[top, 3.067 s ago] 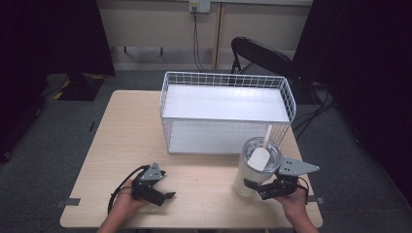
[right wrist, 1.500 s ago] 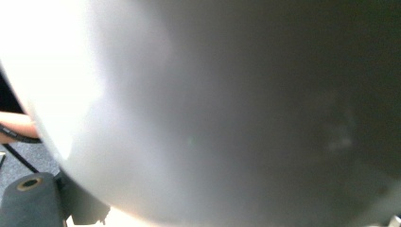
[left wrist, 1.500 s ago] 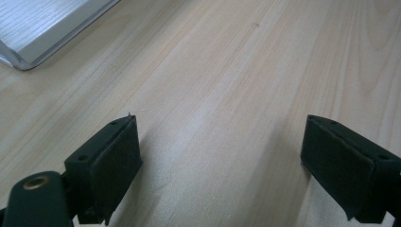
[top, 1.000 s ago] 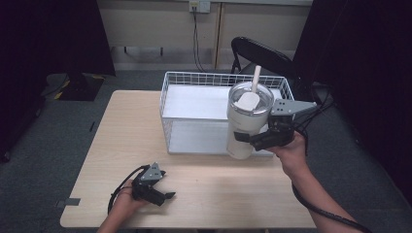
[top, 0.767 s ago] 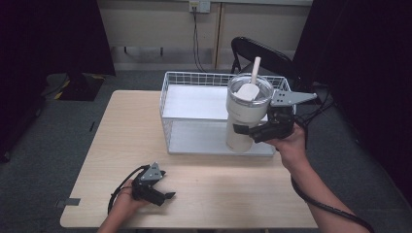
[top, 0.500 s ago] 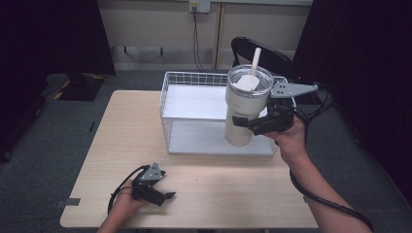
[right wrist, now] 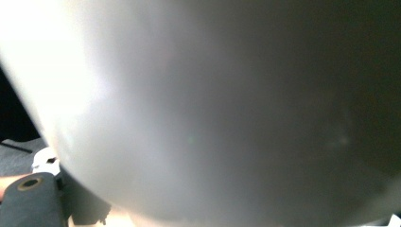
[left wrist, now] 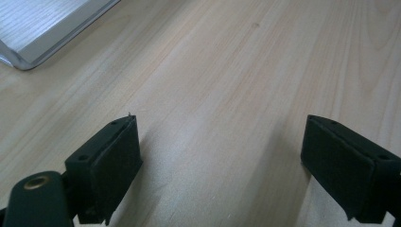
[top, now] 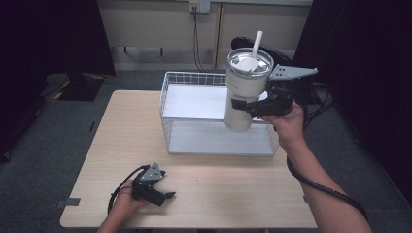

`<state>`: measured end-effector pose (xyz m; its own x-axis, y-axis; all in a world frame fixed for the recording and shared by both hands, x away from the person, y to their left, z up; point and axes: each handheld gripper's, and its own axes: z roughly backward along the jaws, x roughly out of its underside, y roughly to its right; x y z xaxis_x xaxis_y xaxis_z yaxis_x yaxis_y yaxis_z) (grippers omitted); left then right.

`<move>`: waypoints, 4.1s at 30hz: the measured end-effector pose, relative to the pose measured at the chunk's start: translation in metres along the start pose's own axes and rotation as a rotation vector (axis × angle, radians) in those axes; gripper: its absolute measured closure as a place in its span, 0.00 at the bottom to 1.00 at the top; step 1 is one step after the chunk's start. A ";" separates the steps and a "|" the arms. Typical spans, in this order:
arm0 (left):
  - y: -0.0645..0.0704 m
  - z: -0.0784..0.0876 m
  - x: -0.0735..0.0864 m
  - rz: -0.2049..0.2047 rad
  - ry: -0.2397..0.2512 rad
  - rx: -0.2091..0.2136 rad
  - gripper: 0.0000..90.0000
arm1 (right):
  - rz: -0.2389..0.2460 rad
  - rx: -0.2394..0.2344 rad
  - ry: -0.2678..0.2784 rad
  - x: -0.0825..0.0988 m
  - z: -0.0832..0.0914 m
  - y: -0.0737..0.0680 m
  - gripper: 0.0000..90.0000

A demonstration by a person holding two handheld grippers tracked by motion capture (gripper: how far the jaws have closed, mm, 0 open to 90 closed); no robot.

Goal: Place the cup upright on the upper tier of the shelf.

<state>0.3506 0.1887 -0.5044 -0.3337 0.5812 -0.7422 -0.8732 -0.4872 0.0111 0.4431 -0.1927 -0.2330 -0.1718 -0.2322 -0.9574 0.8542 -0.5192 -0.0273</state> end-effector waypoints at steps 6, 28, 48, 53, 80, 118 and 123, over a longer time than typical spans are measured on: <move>0.000 0.000 0.000 0.000 0.000 0.001 0.14 | -0.017 0.031 0.007 -0.006 -0.003 0.009 0.11; 0.000 0.000 0.000 0.000 -0.001 0.002 0.14 | -0.048 0.166 0.013 -0.012 -0.030 0.047 0.11; 0.000 0.000 0.000 0.000 0.000 0.003 0.14 | -0.065 0.229 0.022 -0.002 -0.043 0.059 0.11; 0.000 0.000 0.000 0.000 0.000 0.003 0.14 | -0.044 0.241 0.005 -0.001 -0.045 0.060 0.11; 0.000 0.000 0.000 0.000 0.000 0.003 0.14 | -0.053 0.236 0.016 0.005 -0.053 0.065 0.11; 0.000 0.001 0.000 -0.004 -0.004 0.003 0.14 | -0.043 0.253 0.064 0.013 -0.052 0.063 0.10; 0.000 0.001 0.000 -0.004 -0.005 0.000 0.14 | -0.042 0.251 0.077 0.016 -0.052 0.063 0.10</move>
<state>0.3504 0.1892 -0.5040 -0.3319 0.5861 -0.7391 -0.8745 -0.4850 0.0081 0.5201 -0.1863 -0.2648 -0.1582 -0.1478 -0.9763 0.6971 -0.7170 -0.0045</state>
